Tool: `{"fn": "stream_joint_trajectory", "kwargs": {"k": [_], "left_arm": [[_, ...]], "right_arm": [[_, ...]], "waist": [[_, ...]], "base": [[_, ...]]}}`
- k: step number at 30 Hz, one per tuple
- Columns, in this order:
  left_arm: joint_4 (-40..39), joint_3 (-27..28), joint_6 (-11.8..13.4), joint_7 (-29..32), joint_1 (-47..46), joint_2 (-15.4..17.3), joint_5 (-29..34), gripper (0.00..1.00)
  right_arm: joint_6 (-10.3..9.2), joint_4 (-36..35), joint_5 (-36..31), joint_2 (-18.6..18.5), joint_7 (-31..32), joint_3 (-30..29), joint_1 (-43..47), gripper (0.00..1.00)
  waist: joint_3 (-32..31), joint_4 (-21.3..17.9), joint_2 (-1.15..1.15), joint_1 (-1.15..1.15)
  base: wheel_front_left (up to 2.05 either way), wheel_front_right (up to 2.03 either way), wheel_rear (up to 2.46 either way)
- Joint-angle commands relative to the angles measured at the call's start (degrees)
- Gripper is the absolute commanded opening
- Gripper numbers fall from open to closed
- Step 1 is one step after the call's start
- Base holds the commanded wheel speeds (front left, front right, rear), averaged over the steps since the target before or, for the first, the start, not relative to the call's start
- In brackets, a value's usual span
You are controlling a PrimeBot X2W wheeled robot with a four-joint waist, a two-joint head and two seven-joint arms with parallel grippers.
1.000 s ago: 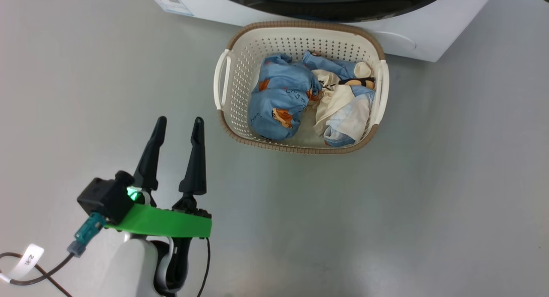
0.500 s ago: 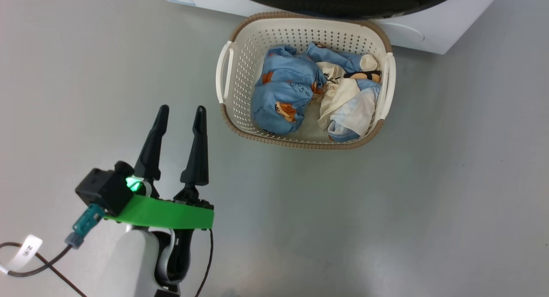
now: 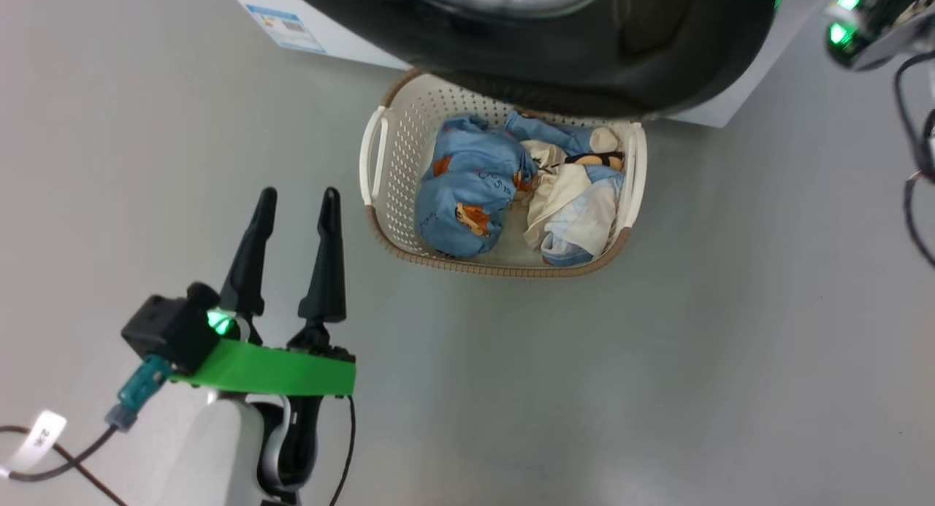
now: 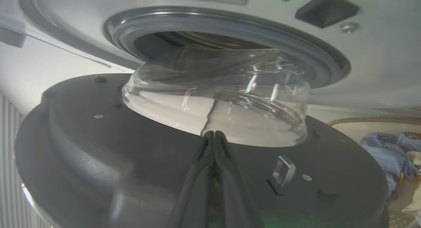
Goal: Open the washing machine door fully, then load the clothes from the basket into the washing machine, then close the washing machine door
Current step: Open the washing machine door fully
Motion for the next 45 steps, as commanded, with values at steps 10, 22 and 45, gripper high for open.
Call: {"fn": "stream_joint_trajectory", "kwargs": {"k": [10,22,45], "left_arm": [[-0.27,2.51,0.03,-0.36,4.54,0.96,2.61,1.0],[0.23,3.31,0.03,-0.36,9.76,0.96,4.5,1.0],[0.56,3.86,0.03,-0.36,13.23,0.96,4.53,1.0]], "right_arm": [[0.33,-3.76,0.66,3.85,2.82,2.07,7.83,0.0],[0.33,-5.78,1.66,6.51,5.58,3.21,15.53,0.0],[0.33,-10.56,2.42,12.9,11.31,7.5,24.05,0.0]], "waist": [[-5.88,-1.67,0.0,0.0],[-11.6,-1.83,0.0,0.0],[-15.82,1.94,0.0,0.0]], "base": [[0.0,0.0,0.0],[0.0,0.0,0.0],[0.0,0.0,0.0]]}}
